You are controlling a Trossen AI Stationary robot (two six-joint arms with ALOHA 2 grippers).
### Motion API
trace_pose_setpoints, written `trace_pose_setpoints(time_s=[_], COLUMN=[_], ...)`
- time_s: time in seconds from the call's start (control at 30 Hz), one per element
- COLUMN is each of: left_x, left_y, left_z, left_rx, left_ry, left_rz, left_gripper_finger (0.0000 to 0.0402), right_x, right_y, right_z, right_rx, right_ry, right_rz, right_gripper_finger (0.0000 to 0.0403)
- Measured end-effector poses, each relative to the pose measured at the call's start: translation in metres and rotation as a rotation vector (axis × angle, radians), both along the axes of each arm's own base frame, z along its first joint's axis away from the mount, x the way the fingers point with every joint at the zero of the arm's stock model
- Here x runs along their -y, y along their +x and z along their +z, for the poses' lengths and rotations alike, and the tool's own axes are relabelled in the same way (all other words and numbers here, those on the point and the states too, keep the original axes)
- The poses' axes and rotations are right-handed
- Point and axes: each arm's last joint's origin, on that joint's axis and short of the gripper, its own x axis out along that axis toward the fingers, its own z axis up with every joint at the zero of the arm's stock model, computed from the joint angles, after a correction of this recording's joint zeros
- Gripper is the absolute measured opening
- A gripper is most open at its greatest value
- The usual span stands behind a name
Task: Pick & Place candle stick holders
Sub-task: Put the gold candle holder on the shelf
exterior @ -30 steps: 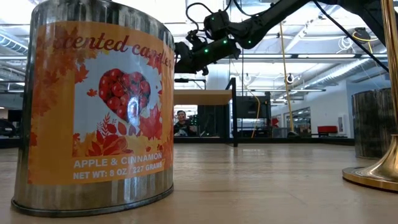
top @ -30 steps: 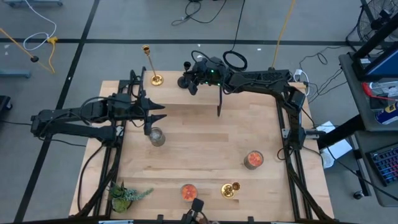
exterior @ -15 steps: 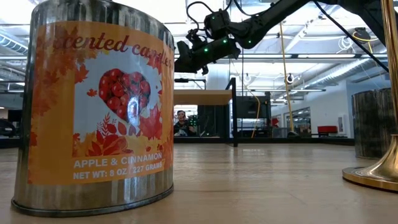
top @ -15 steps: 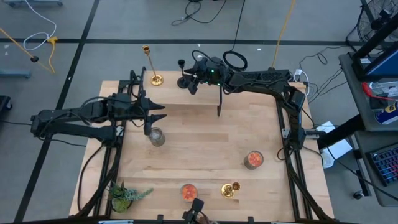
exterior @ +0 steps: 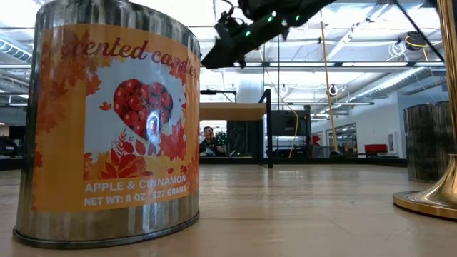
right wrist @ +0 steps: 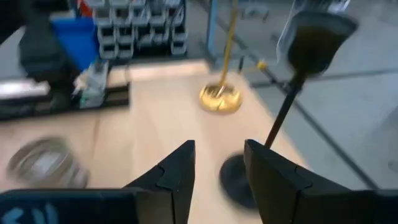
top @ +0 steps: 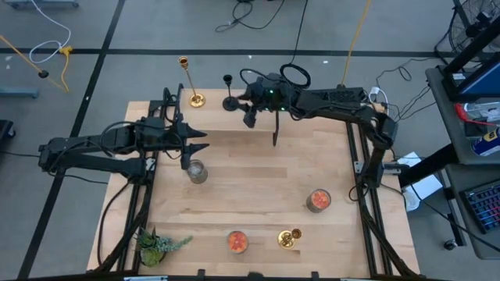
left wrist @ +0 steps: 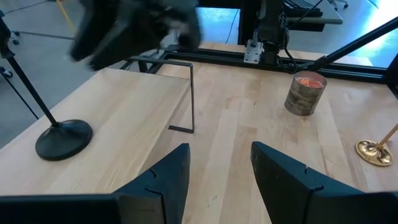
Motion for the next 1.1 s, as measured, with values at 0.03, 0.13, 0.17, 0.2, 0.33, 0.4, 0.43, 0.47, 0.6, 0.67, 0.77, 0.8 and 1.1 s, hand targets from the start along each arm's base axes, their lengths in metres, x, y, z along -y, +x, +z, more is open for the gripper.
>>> trace_pose_setpoints(time_s=[0.03, 0.13, 0.17, 0.2, 0.33, 0.4, 0.43, 0.47, 0.6, 0.67, 0.77, 0.8, 1.1], left_x=[0.000, 0.000, 0.000, 0.000, 0.001, 0.002, 0.003, 0.004, 0.012, 0.017, 0.025, 0.028, 0.042], left_y=[0.000, -0.001, -0.001, -0.001, -0.001, -0.001, -0.001, 0.000, 0.001, 0.002, 0.003, 0.003, 0.003], left_z=[0.000, -0.002, -0.002, -0.003, -0.003, -0.003, -0.003, -0.003, -0.001, 0.000, 0.001, 0.002, 0.007], left_rx=[-0.004, -0.022, -0.027, -0.029, -0.023, -0.019, -0.017, -0.015, 0.000, 0.009, 0.027, 0.029, 0.101], left_ry=[-0.001, -0.003, -0.004, -0.005, -0.026, -0.042, -0.052, -0.059, -0.075, -0.075, -0.073, -0.070, -0.106], left_rz=[0.000, 0.000, 0.000, -0.002, -0.004, -0.004, -0.006, -0.012, -0.052, -0.083, -0.122, -0.125, -0.070], left_gripper_finger=[0.0177, 0.0177, 0.0177, 0.0177, 0.0177, 0.0177, 0.0177, 0.0177, 0.0177, 0.0177, 0.0177, 0.0177, 0.0177], right_x=[-0.006, -0.025, -0.033, -0.040, -0.070, -0.086, -0.094, -0.102, -0.129, -0.143, -0.165, -0.172, -0.221], right_y=[-0.005, -0.019, -0.025, -0.030, -0.050, -0.060, -0.067, -0.075, -0.105, -0.122, -0.150, -0.159, -0.205], right_z=[0.004, 0.016, 0.020, 0.023, 0.033, 0.038, 0.040, 0.040, 0.029, 0.020, -0.001, -0.009, -0.097], right_rx=[-0.034, -0.131, -0.168, -0.206, -0.319, -0.375, -0.415, -0.459, -0.556, -0.561, -0.539, -0.515, -0.113], right_ry=[0.006, -0.033, -0.038, -0.038, -0.047, -0.056, -0.063, -0.066, -0.017, 0.001, 0.029, 0.045, 0.058], right_rz=[0.011, 0.065, 0.088, 0.109, 0.201, 0.255, 0.287, 0.321, 0.386, 0.405, 0.464, 0.502, 0.765], right_gripper_finger=[0.0137, 0.0137, 0.0137, 0.0137, 0.0137, 0.0137, 0.0137, 0.0137, 0.0136, 0.0133, 0.0125, 0.0123, 0.0138])
